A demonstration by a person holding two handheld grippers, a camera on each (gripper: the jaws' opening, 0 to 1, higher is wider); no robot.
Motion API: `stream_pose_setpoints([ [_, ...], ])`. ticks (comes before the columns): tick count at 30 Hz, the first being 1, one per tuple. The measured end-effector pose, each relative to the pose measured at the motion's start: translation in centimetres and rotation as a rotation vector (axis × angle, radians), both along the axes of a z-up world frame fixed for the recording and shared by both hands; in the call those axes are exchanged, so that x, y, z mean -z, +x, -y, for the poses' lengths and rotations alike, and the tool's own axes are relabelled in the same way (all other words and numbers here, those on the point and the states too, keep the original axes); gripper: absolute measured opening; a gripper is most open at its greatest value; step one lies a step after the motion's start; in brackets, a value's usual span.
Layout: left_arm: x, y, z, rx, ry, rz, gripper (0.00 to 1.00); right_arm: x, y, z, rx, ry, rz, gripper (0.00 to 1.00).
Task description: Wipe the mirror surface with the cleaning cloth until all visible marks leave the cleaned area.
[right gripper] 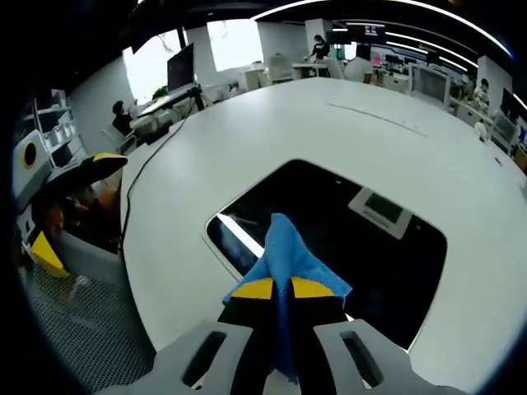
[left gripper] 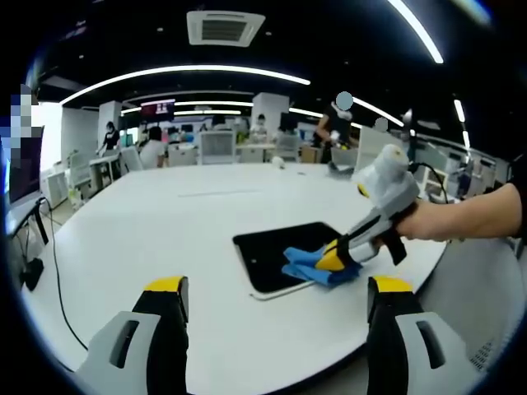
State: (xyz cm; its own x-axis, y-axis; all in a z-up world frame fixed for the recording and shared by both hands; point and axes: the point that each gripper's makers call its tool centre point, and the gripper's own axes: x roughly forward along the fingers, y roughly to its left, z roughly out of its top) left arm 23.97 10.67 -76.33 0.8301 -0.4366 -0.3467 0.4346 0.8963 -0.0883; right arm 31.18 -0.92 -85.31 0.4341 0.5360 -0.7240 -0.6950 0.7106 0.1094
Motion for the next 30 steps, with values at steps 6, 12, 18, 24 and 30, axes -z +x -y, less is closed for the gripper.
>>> stream_pose_setpoints([
  [6, 0.0, 0.0, -0.1, -0.003, 0.003, -0.001, 0.89, 0.0, 0.2, 0.0, -0.013, -0.004, 0.006, 0.00],
  [12, 0.1, 0.0, -0.1, -0.003, 0.004, -0.002, 0.89, 0.1, 0.8, 0.1, -0.008, -0.006, 0.011, 0.00],
  [18, 0.1, 0.0, -0.1, -0.004, 0.005, -0.003, 0.89, 0.1, 1.8, 0.2, 0.011, 0.003, 0.014, 0.00],
  [24, 0.0, 0.0, -0.1, -0.005, 0.002, -0.001, 0.89, 0.1, 2.8, 0.3, 0.025, 0.013, 0.016, 0.00],
  [30, 0.0, 0.1, -0.1, -0.005, 0.001, 0.001, 0.89, 0.0, 3.6, 0.3, 0.032, 0.021, 0.022, 0.00],
])
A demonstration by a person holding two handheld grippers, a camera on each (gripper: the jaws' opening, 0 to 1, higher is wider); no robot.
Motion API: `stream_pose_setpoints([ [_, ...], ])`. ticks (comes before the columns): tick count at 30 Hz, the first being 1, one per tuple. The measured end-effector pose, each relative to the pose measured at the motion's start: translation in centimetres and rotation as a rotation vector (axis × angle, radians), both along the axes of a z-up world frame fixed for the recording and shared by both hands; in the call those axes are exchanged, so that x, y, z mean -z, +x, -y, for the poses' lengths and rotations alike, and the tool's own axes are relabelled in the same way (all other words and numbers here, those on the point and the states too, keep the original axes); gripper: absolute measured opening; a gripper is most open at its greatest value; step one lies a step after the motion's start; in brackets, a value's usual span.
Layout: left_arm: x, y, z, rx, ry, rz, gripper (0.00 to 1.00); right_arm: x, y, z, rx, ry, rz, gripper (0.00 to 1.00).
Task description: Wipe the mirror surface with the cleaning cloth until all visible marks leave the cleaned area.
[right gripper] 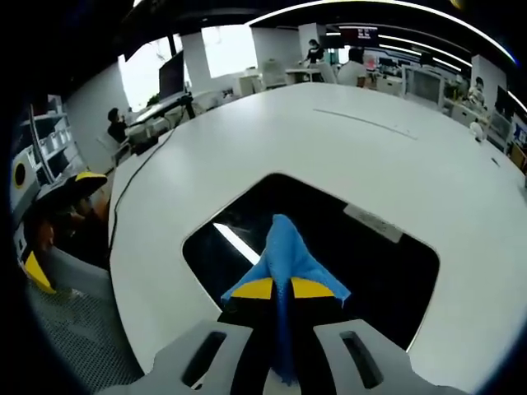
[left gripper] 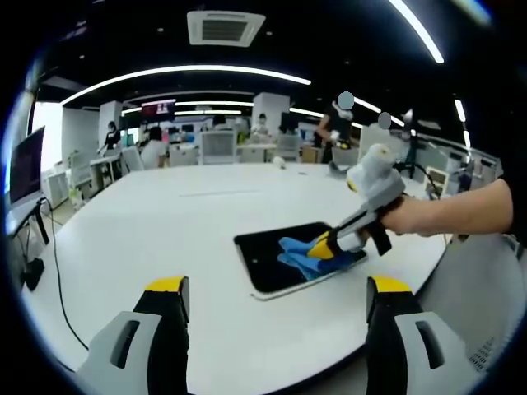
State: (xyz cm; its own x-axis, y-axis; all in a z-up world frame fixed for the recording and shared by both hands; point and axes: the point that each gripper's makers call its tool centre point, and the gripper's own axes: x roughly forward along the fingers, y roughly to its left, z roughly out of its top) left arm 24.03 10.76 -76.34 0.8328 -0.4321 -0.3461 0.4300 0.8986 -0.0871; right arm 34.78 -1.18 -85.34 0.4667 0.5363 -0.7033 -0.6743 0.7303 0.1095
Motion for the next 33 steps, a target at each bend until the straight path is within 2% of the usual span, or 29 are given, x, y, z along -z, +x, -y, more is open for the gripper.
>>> stream_pose_setpoints([
  [26, 0.1, 0.0, 0.0, 0.001, -0.002, -0.005, 0.88, 0.0, 5.3, 0.4, 0.034, -0.015, 0.026, 0.00],
  [29, 0.1, 0.0, 0.0, 0.001, -0.001, -0.006, 0.89, 0.0, 5.2, 0.5, 0.038, -0.018, 0.030, 0.00],
  [33, 0.1, 0.0, 0.0, -0.001, 0.000, -0.007, 0.90, 0.1, 6.4, 0.6, 0.047, -0.022, 0.031, 0.00],
])
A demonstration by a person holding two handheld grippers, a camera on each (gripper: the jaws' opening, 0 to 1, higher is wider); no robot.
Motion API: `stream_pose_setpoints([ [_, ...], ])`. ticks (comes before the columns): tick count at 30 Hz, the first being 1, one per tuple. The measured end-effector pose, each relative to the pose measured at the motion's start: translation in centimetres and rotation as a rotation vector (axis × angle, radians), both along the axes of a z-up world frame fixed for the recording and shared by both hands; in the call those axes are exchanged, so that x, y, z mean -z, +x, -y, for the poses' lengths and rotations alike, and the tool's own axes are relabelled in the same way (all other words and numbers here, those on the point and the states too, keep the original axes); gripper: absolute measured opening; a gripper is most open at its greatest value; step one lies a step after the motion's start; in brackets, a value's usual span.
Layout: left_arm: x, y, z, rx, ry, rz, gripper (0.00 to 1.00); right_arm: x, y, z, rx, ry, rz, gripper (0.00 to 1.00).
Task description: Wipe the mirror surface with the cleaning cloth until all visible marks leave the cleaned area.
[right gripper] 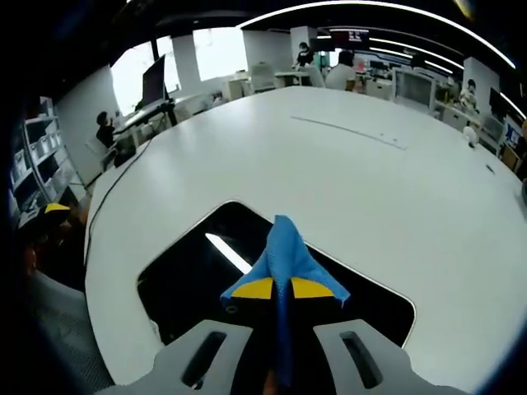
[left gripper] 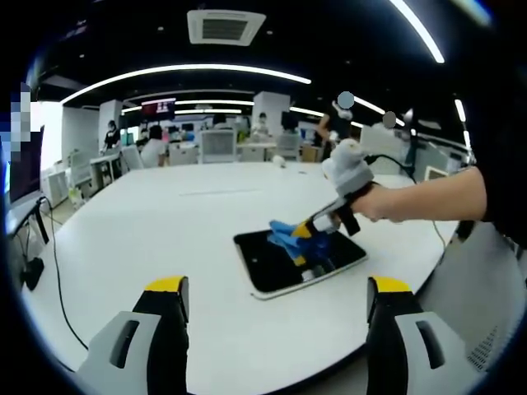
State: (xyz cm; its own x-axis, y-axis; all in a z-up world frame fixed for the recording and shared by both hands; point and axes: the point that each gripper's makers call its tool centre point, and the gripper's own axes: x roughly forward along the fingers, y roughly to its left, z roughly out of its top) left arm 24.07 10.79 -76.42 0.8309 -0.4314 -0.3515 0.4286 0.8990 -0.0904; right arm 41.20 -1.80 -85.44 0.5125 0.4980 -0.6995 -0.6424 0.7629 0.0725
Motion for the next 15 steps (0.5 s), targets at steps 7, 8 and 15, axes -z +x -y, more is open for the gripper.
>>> stream_pose_setpoints([
  [7, 0.0, 0.0, 0.0, 0.002, -0.001, -0.003, 0.90, -0.1, 1.1, 0.2, 0.034, -0.004, -0.003, 0.00],
  [8, 0.0, 0.0, 0.1, 0.003, -0.002, -0.004, 0.89, -0.1, 1.2, 0.2, 0.034, -0.005, -0.004, 0.00],
  [15, 0.0, 0.0, 0.0, 0.001, 0.000, -0.002, 0.90, 0.0, 1.9, 0.3, 0.044, -0.007, -0.007, 0.00],
])
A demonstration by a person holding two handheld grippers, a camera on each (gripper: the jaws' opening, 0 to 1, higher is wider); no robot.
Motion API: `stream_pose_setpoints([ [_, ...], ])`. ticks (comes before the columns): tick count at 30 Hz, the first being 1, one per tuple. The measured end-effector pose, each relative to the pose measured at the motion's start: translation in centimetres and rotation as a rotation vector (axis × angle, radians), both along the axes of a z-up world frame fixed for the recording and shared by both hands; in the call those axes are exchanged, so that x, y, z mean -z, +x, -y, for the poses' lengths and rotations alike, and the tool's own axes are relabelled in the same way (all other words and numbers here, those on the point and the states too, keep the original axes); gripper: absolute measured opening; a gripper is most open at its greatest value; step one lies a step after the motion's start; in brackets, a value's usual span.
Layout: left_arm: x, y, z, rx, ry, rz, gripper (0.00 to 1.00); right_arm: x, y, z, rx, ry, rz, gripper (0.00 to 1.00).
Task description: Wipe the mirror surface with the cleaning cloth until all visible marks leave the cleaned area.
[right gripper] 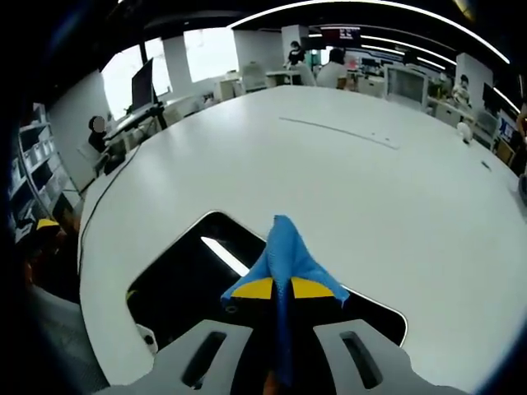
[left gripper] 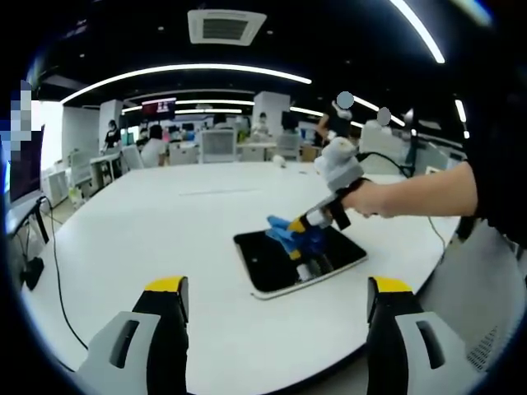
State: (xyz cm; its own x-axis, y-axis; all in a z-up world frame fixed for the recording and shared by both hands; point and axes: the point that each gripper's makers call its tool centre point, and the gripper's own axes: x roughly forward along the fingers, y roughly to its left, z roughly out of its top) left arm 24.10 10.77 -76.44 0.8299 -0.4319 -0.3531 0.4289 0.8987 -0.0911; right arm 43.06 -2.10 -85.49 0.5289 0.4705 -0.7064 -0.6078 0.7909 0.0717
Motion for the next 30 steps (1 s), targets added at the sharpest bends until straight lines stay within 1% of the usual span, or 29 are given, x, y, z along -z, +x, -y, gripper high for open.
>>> stream_pose_setpoints([
  [6, 0.0, 0.0, 0.0, 0.000, 0.002, -0.002, 0.90, -0.1, -0.2, 0.0, 0.009, 0.012, -0.003, 0.00],
  [9, 0.0, 0.0, 0.0, 0.000, 0.002, -0.001, 0.90, -0.2, -0.3, 0.0, -0.006, 0.002, 0.003, 0.00],
  [12, 0.0, 0.0, -0.1, -0.004, 0.002, 0.004, 0.90, -0.2, -0.5, 0.0, -0.005, 0.007, -0.002, 0.00],
  [15, -0.1, 0.0, -0.1, -0.005, 0.002, 0.005, 0.90, -0.2, -0.5, 0.3, -0.005, -0.007, 0.001, 0.00],
  [20, -0.1, 0.0, -0.1, -0.005, 0.000, 0.007, 0.90, -0.1, -0.3, 2.0, 0.009, -0.017, 0.000, 0.00],
  [30, -0.2, 0.1, -0.2, -0.011, -0.001, 0.013, 0.90, -0.3, -0.8, 3.8, 0.044, -0.030, -0.003, 0.00],
])
